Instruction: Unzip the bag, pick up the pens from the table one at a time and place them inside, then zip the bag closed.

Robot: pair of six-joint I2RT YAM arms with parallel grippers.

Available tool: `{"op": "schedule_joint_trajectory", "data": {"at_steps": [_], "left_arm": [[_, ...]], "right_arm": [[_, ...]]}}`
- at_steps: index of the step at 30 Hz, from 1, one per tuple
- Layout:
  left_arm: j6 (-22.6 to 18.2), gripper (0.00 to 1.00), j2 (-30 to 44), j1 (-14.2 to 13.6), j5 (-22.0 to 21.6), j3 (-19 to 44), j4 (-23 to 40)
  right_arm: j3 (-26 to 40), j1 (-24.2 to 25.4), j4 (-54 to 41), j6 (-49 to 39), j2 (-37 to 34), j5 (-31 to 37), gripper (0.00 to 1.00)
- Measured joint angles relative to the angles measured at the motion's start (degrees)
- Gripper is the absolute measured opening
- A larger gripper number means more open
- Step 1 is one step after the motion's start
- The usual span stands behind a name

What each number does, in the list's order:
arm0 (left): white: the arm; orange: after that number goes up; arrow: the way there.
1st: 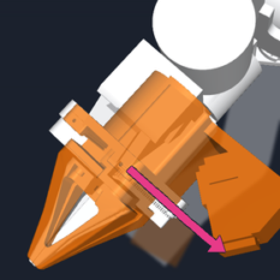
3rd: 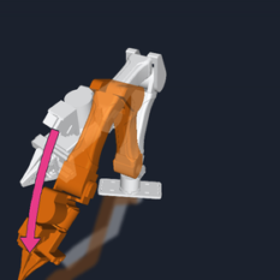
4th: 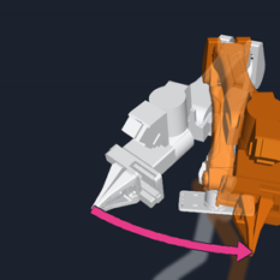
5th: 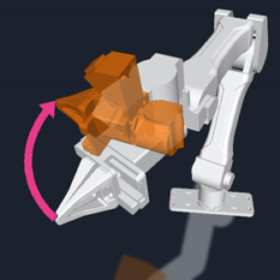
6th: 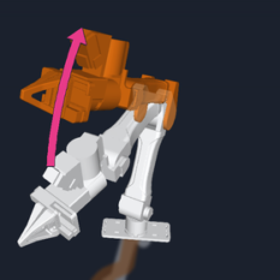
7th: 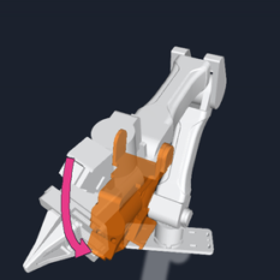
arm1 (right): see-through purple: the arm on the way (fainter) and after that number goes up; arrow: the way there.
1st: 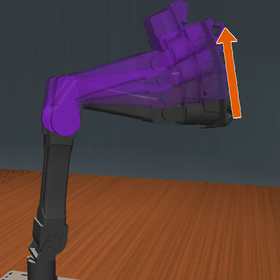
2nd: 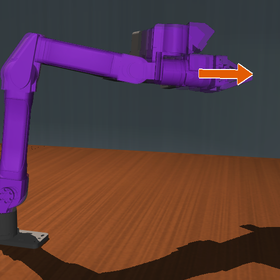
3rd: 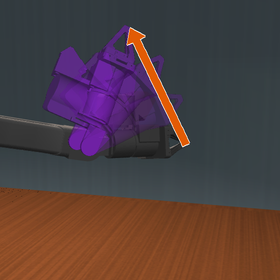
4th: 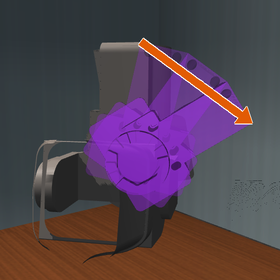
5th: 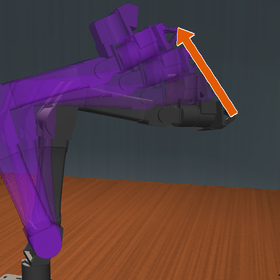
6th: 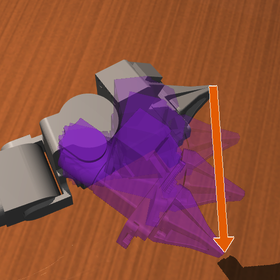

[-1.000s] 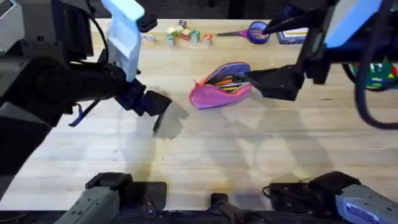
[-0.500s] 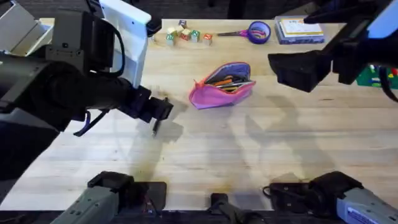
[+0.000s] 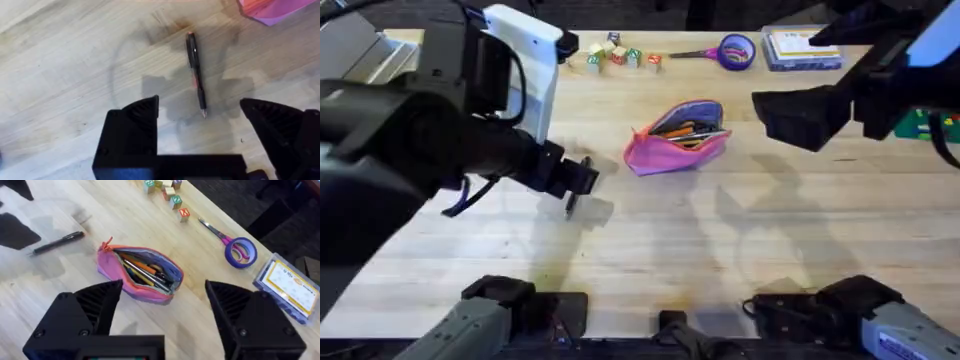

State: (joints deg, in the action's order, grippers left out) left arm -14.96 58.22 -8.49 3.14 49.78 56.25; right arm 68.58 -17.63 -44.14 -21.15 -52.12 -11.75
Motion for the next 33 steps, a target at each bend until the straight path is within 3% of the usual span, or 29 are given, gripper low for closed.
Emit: {"op": "schedule_joint_trajectory", "data": {"at_steps": [20, 33], "left_arm": [[6.37, 0.995, 19.90, -0.07, -1.49, 0.00, -7.48], [8.12, 0.995, 27.08, -3.87, -4.32, 0.00, -11.22]], "right_arm": [[0.00, 0.00, -1.46, 0.15, 0.00, 0.17, 0.998], [0.00, 0.00, -1.46, 0.15, 0.00, 1.49, 0.998]]}}
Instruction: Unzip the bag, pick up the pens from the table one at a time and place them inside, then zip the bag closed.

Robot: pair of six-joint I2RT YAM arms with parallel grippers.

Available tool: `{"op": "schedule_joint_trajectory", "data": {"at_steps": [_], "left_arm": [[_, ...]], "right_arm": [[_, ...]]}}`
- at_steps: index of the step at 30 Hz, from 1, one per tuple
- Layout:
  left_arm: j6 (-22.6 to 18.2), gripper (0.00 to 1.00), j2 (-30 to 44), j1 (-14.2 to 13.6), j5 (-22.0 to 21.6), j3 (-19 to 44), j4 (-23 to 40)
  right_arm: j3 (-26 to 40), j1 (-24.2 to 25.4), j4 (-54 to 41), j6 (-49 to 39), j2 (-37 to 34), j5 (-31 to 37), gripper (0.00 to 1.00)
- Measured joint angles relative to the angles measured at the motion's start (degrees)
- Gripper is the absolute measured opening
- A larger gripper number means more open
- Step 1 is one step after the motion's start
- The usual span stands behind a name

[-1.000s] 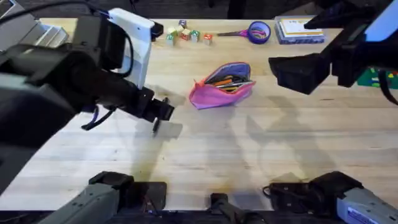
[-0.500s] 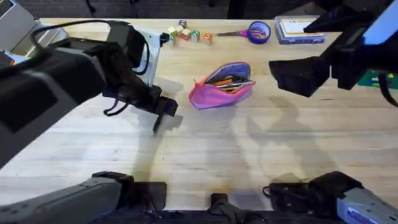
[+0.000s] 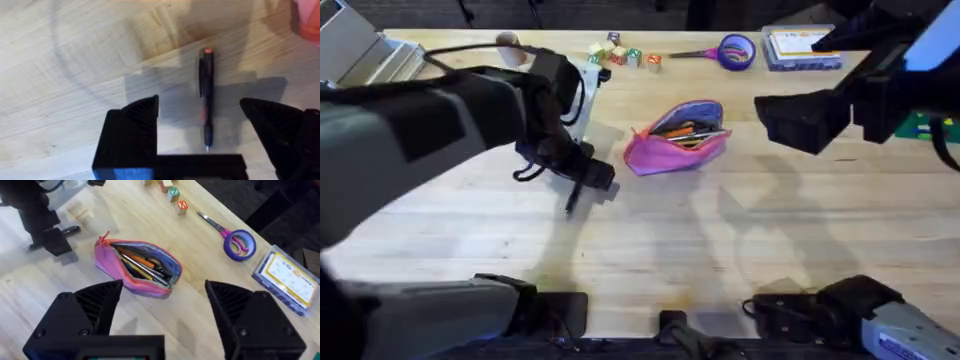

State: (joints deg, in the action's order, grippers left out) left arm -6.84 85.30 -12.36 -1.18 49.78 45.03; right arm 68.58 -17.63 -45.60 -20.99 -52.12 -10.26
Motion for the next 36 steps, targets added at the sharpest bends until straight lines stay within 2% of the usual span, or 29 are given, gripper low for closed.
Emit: {"op": "schedule_joint_trajectory", "data": {"at_steps": [6, 24, 29, 32, 33, 34, 36], "left_arm": [[0.82, 0.995, 3.13, 0.07, 0.86, 1.61, 0.33], [0.85, 0.973, 3.26, 0.00, 1.20, 1.70, 0.37], [1.33, 0.636, 3.32, -0.46, 1.58, 1.73, -0.53], [1.63, 0.368, 3.58, -0.46, 1.25, 1.92, -0.94], [1.75, 0.112, 3.63, -0.46, 0.64, 1.99, -1.25], [1.72, 0.065, 3.63, -0.46, 0.34, 2.05, -1.24], [1.73, 0.054, 3.63, -0.48, 0.23, 2.08, -1.24]], "right_arm": [[0.00, 0.00, 0.00, 0.00, 0.00, 0.06, 0.998], [0.00, 0.00, 0.00, 0.00, 0.00, 1.29, 0.998], [0.00, 0.00, 0.00, 0.00, 0.00, 1.31, 0.998], [0.00, 0.00, 0.00, 0.00, 0.00, 1.31, 0.998], [0.00, 0.00, 0.00, 0.00, 0.00, 1.31, 0.998], [0.00, 0.00, 0.02, 0.00, 0.00, 1.31, 0.998], [0.00, 0.00, 0.00, 0.00, 0.00, 1.31, 0.998]]}}
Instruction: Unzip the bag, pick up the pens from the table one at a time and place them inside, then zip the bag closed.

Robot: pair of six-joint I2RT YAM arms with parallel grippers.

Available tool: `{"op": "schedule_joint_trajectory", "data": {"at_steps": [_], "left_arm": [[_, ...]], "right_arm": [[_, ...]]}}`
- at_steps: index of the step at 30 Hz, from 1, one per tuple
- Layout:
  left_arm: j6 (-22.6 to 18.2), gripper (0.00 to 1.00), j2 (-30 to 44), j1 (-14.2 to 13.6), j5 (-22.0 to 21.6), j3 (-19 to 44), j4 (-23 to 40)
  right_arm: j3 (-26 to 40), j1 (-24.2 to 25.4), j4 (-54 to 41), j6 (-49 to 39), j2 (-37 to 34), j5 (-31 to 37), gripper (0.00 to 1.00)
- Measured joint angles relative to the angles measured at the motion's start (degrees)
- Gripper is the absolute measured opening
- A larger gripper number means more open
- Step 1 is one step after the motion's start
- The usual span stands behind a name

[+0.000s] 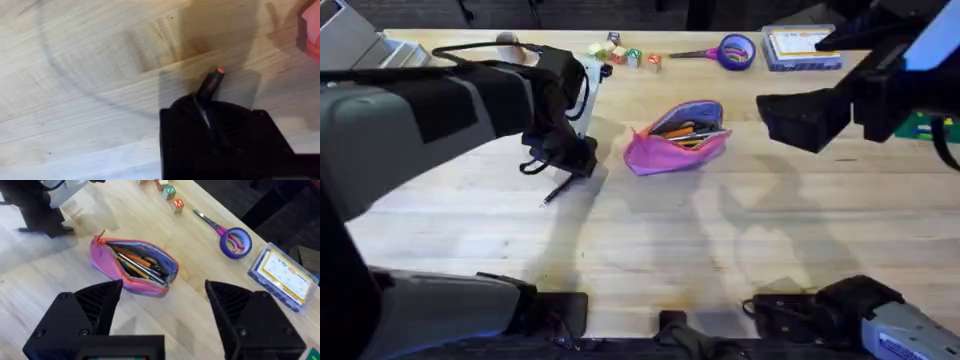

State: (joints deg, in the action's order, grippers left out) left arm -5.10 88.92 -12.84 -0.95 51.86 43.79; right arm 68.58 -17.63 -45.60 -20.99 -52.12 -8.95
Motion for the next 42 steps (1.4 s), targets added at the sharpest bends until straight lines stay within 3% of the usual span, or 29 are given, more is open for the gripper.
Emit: {"op": "schedule_joint_trajectory", "data": {"at_steps": [8, 20, 27, 35, 42], "left_arm": [[0.01, 0.042, 0.40, 0.00, -0.12, 0.64, -0.32], [0.02, 0.042, 4.13, -1.28, 0.96, 22.53, -1.89], [0.02, 0.042, 4.12, -7.59, 3.08, 30.29, -5.51], [0.44, 0.042, 4.11, -15.98, 8.94, 30.82, -10.61], [3.64, 0.043, 4.13, -20.26, 10.86, 30.82, -11.06]], "right_arm": [[0.00, 0.00, 0.02, -0.02, 0.00, 0.00, 0.998], [0.00, 0.00, 0.00, -0.02, 0.00, 0.00, 0.998], [0.00, 0.00, 0.02, -0.02, 0.00, 0.00, 0.998], [0.00, 0.00, 0.00, -0.02, 0.00, 0.00, 0.998], [0.00, 0.00, -0.05, -0.03, 0.46, 0.00, 0.997]]}}
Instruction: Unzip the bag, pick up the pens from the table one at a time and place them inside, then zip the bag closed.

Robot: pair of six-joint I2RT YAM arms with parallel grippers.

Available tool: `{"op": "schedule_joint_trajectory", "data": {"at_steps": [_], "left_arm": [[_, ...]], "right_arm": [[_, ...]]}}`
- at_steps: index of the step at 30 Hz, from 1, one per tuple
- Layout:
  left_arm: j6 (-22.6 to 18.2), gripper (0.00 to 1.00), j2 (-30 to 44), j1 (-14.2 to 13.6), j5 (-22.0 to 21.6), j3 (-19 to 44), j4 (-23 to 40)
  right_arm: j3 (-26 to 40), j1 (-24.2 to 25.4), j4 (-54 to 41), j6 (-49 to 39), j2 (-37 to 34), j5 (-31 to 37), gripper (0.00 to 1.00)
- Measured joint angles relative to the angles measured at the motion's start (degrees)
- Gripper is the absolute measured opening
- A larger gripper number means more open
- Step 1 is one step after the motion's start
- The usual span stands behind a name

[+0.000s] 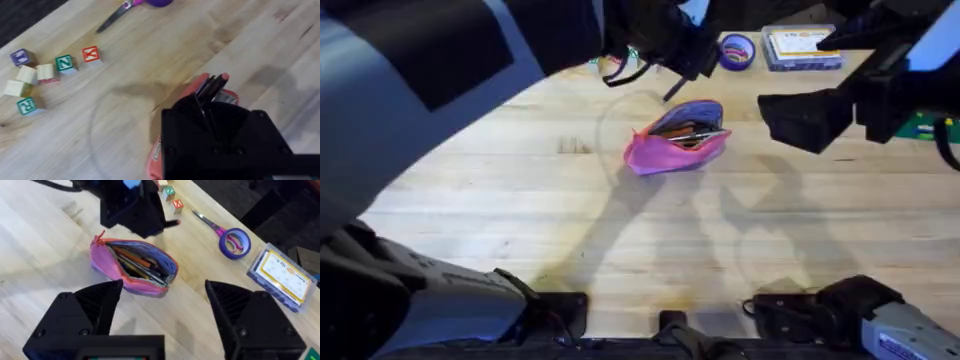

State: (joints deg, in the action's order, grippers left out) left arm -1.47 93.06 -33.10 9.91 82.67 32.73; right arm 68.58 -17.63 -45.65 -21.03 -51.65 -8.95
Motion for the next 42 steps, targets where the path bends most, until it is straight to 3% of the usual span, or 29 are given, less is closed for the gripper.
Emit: {"op": "schedule_joint_trajectory", "data": {"at_steps": [9, 17, 21, 29, 36, 42], "left_arm": [[1.52, 0.044, 0.00, -3.98, 4.45, 0.00, 0.02], [1.43, 0.044, 2.87, -4.48, 5.31, 0.00, -0.20], [-0.69, 0.043, 7.30, -4.48, 5.27, 0.00, 1.16], [-2.80, 0.044, 13.88, -4.48, 0.52, 0.04, 9.98], [-2.89, 0.044, 14.40, -4.48, -1.43, 0.04, 11.39], [-3.24, 0.161, 14.40, -4.48, -2.23, 0.04, 11.37]], "right_arm": [[0.00, 0.00, -6.01, 0.00, 5.07, 0.00, 0.998], [0.00, 0.00, -6.66, 0.01, 5.04, 0.02, 0.998], [0.00, 0.00, -6.69, 0.01, 5.04, 0.00, 0.997], [0.00, 0.00, -6.74, 0.01, 5.04, 0.02, 0.997], [0.00, 0.00, -6.75, 0.01, 5.04, 0.02, 0.997], [0.00, 0.00, -6.75, -0.01, 5.04, 0.02, 0.997]]}}
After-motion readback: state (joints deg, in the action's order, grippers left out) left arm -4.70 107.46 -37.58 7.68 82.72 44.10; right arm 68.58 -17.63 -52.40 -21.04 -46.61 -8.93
